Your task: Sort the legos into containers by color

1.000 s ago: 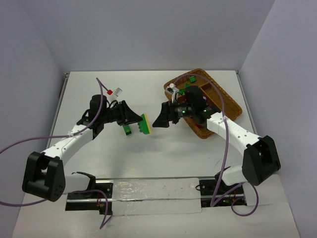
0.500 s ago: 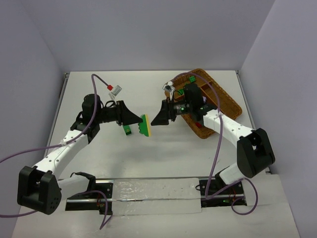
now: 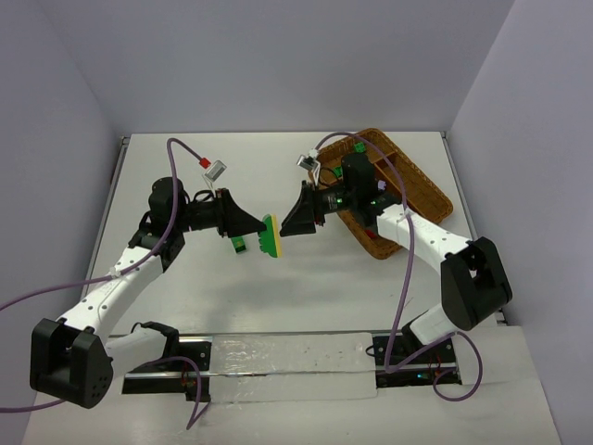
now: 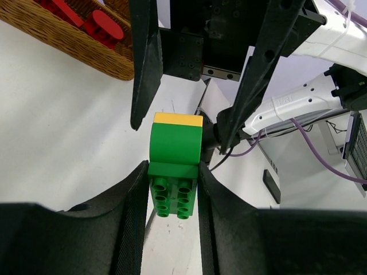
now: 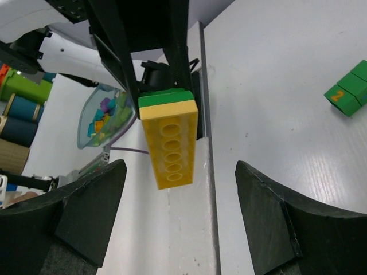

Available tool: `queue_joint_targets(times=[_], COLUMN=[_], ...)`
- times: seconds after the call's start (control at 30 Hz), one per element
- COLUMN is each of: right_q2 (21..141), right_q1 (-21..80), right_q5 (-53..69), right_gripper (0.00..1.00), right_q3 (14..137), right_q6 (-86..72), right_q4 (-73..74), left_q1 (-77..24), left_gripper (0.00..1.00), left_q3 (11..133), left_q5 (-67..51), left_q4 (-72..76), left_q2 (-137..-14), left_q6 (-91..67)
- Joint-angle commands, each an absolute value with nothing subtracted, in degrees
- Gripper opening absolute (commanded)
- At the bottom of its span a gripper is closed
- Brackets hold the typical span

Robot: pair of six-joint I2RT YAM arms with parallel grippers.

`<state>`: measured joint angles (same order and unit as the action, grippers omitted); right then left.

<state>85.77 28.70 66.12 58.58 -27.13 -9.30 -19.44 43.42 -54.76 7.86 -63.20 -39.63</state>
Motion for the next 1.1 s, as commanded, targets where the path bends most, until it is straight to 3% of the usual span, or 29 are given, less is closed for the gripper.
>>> queue_joint_targets(times=[0.0, 0.13, 0.37, 0.43, 0.6, 0.73, 1.07], right_q2=[86.69, 88.14, 89.64, 89.56, 89.12, 89.06, 88.77], right_q1=[29.82, 30.98, 31.2, 31.2, 31.2, 31.2, 30.28], right_q5=[69.99, 70.36, 72.31, 72.51, 72.91, 73.21, 73.17], right_gripper=[0.84, 0.82, 0.65, 0.57, 0.21, 0.01, 0.0], right_q3=[62.37, 63.94, 62.0, 61.26, 60.08, 59.91, 55.78], right_q6=[-27.92, -28.24, -36.07, -37.61, -39.54, -40.02, -38.98], right_q4=[-12.57, -12.64, -23.3, -25.39, -27.8, -28.47, -29.27], left_q1=[-19.34, -19.34, -19.34, -19.34, -19.34, -19.34, -19.34], left_gripper=[0.0, 0.0, 0.0, 0.0, 0.0, 0.0, 0.0], left_q3=[44.3, 43.9, 43.86, 43.89, 43.52, 43.77, 44.78], left_q5=[-56.28, -56.43, -56.08, -55.99, -55.59, -55.49, -54.37], left_q4=[9.64, 10.22, 9.49, 9.05, 9.04, 8.04, 1.21], left_q2=[-62.93, -62.86, -62.24, -62.05, -61.55, -61.55, -59.86], left_q6=[-37.82, -38.28, -38.05, -38.02, -38.14, -37.33, -32.44])
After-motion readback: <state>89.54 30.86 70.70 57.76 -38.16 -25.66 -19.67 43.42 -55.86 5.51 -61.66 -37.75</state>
